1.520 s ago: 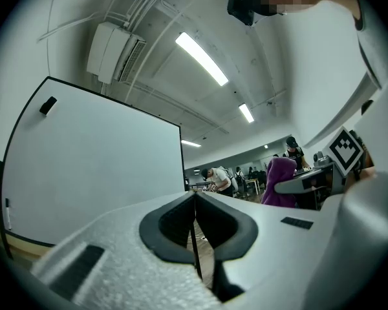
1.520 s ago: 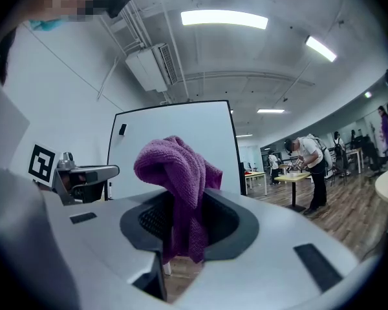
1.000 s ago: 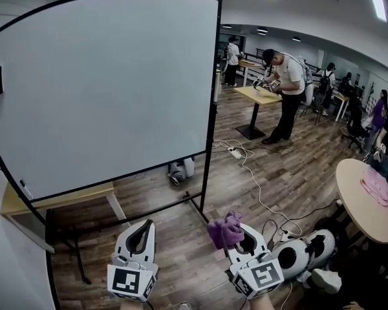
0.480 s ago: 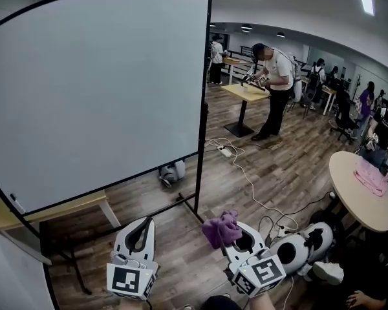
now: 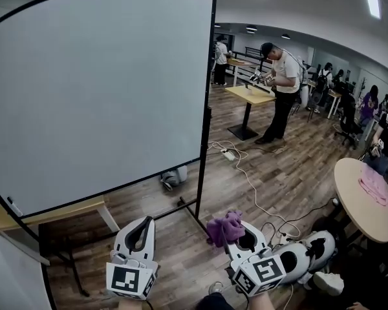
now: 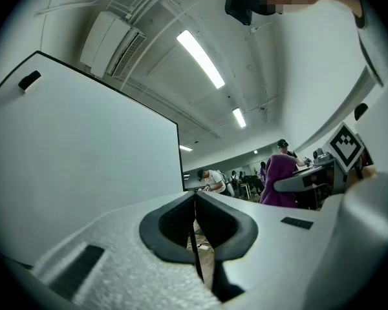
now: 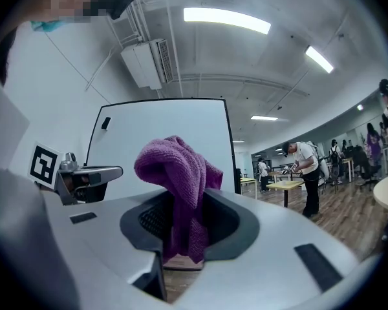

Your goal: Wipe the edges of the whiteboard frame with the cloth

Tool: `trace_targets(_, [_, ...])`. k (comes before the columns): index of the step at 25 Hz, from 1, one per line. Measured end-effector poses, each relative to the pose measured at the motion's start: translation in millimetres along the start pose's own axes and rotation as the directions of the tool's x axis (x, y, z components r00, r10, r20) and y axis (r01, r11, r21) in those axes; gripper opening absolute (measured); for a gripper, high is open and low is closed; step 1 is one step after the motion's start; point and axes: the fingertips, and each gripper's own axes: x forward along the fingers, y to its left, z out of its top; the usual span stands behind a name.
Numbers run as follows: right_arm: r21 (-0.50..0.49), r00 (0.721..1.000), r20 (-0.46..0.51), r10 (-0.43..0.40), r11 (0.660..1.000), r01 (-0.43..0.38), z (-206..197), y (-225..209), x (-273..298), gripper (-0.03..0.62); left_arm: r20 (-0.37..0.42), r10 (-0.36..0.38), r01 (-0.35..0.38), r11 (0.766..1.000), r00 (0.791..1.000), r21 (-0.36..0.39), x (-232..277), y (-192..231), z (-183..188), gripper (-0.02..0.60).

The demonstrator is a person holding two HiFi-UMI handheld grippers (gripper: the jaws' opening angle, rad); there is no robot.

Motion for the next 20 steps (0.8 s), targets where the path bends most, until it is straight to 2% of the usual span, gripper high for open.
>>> trace_targets(20, [-0.008, 0.992, 0.001, 0.128, 0.992, -0.128, 5.4, -112.5, 93.6, 0.114, -0.011, 0.057, -0.057, 0.998, 0.998, 0.022, 142.7, -27.5, -13.5, 0.018])
